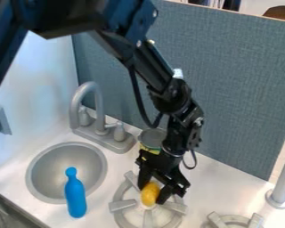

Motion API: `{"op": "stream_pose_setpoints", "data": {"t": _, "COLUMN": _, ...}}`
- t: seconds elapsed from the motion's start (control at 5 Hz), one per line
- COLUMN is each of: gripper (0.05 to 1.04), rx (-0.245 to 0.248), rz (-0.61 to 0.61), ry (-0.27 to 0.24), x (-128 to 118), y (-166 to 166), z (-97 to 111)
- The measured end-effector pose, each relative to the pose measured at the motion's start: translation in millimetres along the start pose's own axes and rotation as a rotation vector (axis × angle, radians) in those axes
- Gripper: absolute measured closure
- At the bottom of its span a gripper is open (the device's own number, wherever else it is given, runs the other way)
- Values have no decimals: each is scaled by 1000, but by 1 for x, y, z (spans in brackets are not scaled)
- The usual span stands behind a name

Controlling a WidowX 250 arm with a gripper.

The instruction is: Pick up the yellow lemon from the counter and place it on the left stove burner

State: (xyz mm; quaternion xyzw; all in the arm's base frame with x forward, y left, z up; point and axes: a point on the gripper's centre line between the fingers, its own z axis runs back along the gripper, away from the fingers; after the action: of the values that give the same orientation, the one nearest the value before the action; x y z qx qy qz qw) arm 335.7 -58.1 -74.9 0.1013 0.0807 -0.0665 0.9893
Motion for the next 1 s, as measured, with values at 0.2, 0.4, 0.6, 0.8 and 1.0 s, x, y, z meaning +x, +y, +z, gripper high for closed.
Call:
{"op": "stream_pose_setpoints", "data": {"t": 0.2, "gripper": 377, "rx": 15, "rz": 27, "ry": 33, "x": 4, "y": 10, "z": -8}}
{"op": "stream_pose_setpoints", "data": {"t": 0.4, "gripper": 377, "rx": 9, "rz": 30, "ry": 51, "x": 5, "y": 8, "z": -11}}
{"op": "stream_pose_setpoints", "data": {"t": 0.6, "gripper": 338, "rx": -47, "rz": 47, "ry": 48, "x": 2, "y": 4, "z": -12}}
{"op": "stream_pose_setpoints", "data": {"t": 0.8, "gripper": 91, "rx": -135, "rz": 67, "ry": 3, "x": -8, "y": 4, "z": -6}}
{"op": "stream_pose_setpoints", "data": {"t": 1.0, "gripper": 77, "rx": -168, "rz": 81, "ry": -103, "x": -8, "y": 13, "z": 22}}
